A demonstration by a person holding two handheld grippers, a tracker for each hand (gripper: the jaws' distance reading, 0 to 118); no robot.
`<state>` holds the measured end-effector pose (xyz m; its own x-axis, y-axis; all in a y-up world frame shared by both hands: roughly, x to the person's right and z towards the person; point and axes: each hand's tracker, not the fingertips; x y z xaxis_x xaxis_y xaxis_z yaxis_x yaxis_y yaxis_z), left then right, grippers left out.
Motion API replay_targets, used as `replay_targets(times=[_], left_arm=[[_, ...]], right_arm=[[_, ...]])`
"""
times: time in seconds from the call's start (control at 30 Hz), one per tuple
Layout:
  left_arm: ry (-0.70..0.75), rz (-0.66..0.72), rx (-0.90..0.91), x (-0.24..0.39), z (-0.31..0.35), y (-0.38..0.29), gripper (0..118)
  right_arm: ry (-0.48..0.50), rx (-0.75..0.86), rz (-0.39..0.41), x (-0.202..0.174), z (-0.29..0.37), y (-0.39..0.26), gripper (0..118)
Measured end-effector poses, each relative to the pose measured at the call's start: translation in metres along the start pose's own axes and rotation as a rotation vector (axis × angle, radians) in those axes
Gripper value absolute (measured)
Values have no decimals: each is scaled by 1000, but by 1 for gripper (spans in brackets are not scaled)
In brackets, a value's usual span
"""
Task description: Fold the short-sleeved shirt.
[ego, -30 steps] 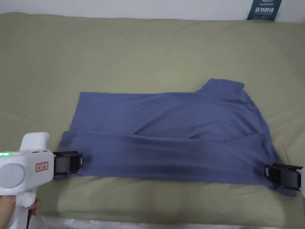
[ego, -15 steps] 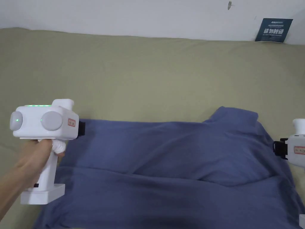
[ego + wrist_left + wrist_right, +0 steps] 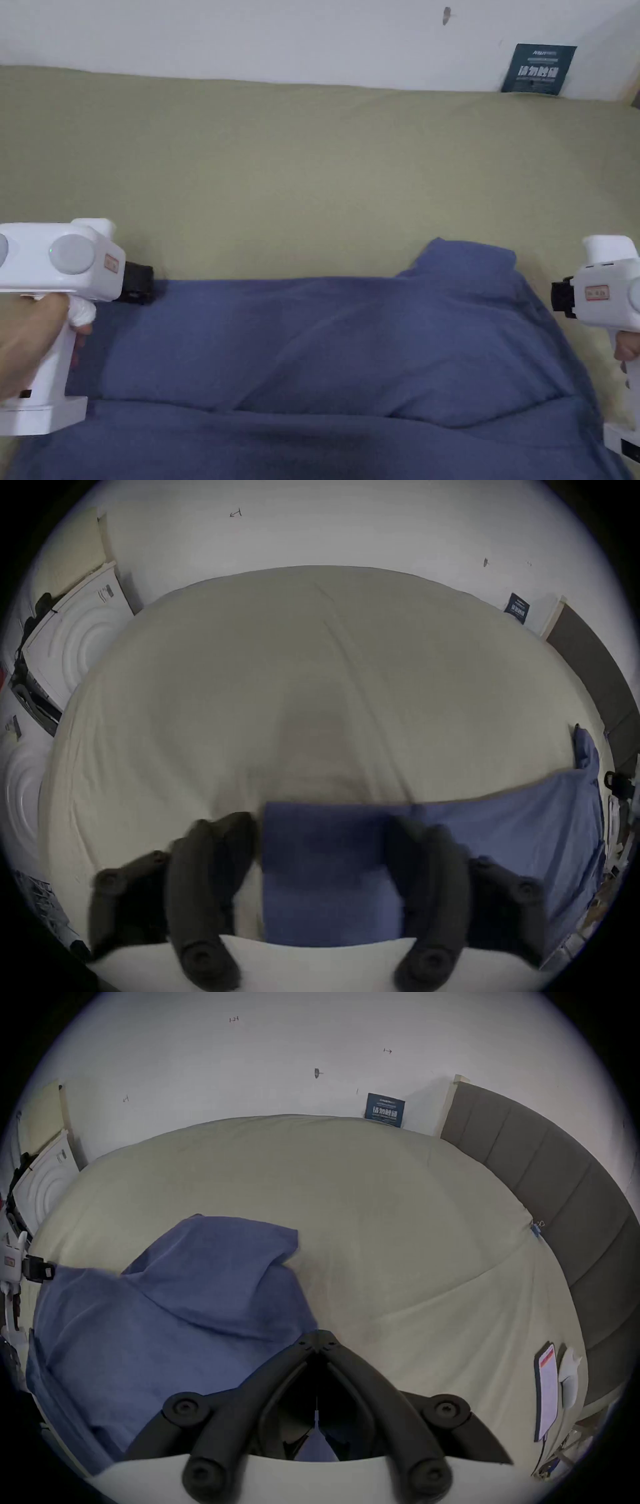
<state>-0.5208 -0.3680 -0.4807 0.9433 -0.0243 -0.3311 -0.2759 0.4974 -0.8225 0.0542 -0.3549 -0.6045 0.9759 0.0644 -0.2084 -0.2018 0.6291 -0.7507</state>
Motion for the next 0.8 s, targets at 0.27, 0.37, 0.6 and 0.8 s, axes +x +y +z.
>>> replay_targets(times=[0.27,0.37,0.6,0.8], left_arm=[[-34,-28,4,2,1,-2,5],[-27,-31,5,4,-2,-3,5],[-23,-14,36,2,14,-7,5],[-55,7,120,-13,85,-28,5]], right_arm=[[10,-87,16,-3,-34,15,103],[-25,-156,62,-15,-53,18,102],[67,-52,24,-8,-17,11,2],[98,51,-14,6,65,-2,2]])
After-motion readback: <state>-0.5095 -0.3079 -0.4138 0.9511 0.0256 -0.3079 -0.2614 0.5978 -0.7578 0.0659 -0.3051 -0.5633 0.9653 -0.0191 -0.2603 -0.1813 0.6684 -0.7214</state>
